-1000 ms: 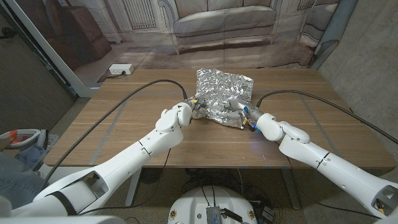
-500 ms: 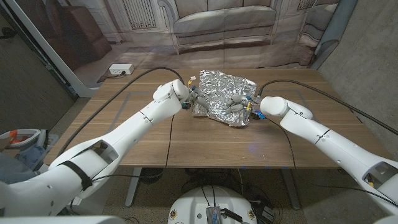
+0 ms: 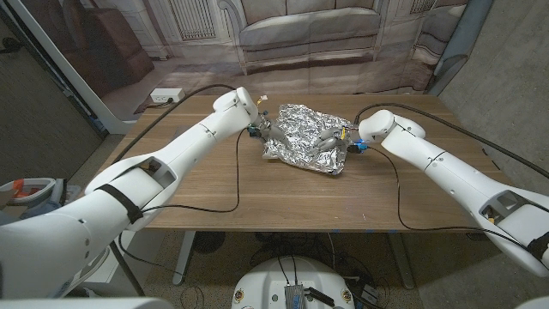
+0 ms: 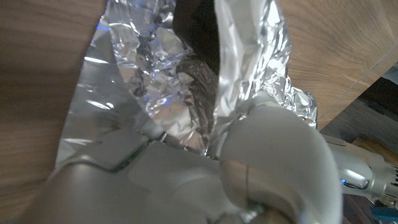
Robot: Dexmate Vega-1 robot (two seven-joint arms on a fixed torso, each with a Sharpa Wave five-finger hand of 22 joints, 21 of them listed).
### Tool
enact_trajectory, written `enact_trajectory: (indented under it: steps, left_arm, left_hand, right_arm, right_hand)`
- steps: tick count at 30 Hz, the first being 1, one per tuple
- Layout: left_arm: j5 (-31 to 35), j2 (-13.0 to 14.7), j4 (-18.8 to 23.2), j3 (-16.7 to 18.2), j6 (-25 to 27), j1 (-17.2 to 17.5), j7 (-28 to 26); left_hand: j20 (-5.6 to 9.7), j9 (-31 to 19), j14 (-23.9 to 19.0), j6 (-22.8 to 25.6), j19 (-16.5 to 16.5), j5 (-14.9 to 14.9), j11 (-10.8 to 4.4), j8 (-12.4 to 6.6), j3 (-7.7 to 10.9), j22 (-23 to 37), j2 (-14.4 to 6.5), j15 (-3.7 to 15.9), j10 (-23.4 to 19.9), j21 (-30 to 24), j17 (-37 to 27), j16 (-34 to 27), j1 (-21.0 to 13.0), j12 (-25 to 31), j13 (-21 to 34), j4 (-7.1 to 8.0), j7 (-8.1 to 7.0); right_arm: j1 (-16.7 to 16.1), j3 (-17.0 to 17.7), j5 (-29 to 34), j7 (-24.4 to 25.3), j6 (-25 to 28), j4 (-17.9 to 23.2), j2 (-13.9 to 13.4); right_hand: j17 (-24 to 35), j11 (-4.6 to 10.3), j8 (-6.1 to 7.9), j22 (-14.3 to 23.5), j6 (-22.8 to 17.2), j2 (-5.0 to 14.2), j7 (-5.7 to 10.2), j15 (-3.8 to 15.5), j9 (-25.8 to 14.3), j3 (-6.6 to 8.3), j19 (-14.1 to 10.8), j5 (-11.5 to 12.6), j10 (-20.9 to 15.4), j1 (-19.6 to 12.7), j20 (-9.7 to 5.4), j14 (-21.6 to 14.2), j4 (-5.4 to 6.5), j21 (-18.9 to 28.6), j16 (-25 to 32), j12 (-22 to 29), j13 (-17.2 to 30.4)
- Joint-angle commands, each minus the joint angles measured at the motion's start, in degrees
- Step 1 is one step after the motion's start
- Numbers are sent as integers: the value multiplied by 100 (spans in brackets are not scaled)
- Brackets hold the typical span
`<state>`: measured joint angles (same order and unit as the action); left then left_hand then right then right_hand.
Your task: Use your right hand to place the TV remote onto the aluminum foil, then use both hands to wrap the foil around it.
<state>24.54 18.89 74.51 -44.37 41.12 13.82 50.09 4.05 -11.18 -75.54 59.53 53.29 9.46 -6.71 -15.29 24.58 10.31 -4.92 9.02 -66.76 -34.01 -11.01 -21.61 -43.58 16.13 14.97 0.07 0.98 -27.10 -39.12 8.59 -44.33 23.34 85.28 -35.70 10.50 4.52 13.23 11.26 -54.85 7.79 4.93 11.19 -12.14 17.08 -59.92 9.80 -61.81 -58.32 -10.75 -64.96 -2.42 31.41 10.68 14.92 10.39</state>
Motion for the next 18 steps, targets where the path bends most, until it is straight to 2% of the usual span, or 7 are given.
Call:
enact_trajectory:
  steps: [1, 3, 5, 7, 9, 12, 18]
  left_arm:
    - [930, 392, 729, -737, 97, -270, 323]
    - [1452, 595, 1299, -954, 335, -178, 164]
    - [2008, 765, 1726, -1238, 506, -158, 104]
    - [2478, 891, 2011, -1485, 587, -169, 143]
    - [2886, 994, 2212, -1716, 567, -218, 295]
    - [3306, 1096, 2441, -1882, 490, -242, 534]
    - [4306, 1262, 3027, -1911, 700, 107, 339]
  left_hand:
    - [-400, -41, 758, -771, -661, 35, 203, 322, 120, 46, 61, -350, 724, 256, -99, 382, 279, -351, 53, 292, 313]
    - [-540, -56, 1256, -1034, -1023, 44, 315, 398, 116, 62, 67, -524, 1053, 386, -109, 599, 379, -462, 81, 345, 315]
    - [-611, -61, 1598, -1218, -1337, 42, 341, 430, 84, 68, 96, -629, 1298, 504, -122, 732, 475, -513, 105, 392, 299]
    - [-702, -68, 2058, -1446, -1641, 51, 434, 438, 39, 78, 110, -750, 1665, 618, -136, 889, 611, -561, 102, 464, 255]
    - [-816, -73, 2464, -1737, -1981, 64, 533, 461, 29, 86, 63, -869, 2108, 748, -159, 982, 699, -622, 92, 520, 272]
    - [-883, -74, 3007, -2013, -2321, 68, 541, 452, -25, 93, 88, -1009, 2478, 881, -165, 1073, 816, -607, 66, 567, 231]
    - [-971, -72, 3495, -2272, -2606, 77, 586, 448, -77, 100, 112, -1071, 2915, 993, -171, 1099, 911, -622, 22, 597, 247]
  right_arm:
    - [145, -83, 112, -272, 55, -149, -13]
    - [109, -106, 189, -223, 6, -67, -61]
    - [88, -140, 272, -185, -30, 6, -100]
    - [59, -163, 355, -120, -72, 82, -137]
    - [42, -175, 403, -81, -89, 124, -154]
    - [32, -209, 495, -27, -107, 176, -176]
    - [-25, -249, 660, 84, -88, 331, -237]
  right_hand:
    - [3, -16, -135, -29, 234, -168, 13, -228, 1, -35, 519, 68, 421, 208, 62, 679, -14, -178, -90, -259, 27]
    - [16, -18, -211, -21, 428, -238, 46, -395, 7, -41, 958, 90, 811, 254, 205, 1261, -90, -317, -113, -398, 37]
    - [29, -4, -248, -18, 595, -301, 84, -539, 7, -67, 1233, 74, 1157, 301, 312, 1604, -137, -401, -115, -454, 45]
    - [45, -3, -276, -14, 848, -326, 116, -710, 4, -87, 1631, 54, 1487, 345, 473, 2058, -189, -524, -117, -448, 60]
    - [56, 7, -261, -11, 962, -342, 140, -754, 2, -106, 1916, 37, 1772, 402, 584, 2312, -209, -610, -107, -456, 63]
    - [64, -53, -268, 8, 1153, -362, 199, -859, 4, -124, 2177, 37, 2094, 455, 674, 2665, -246, -673, -110, -453, 67]
    - [71, -193, -318, 61, 1882, -437, 57, -972, 8, -174, 2620, 64, 2802, 553, 820, 3259, -322, -744, -102, -460, 78]
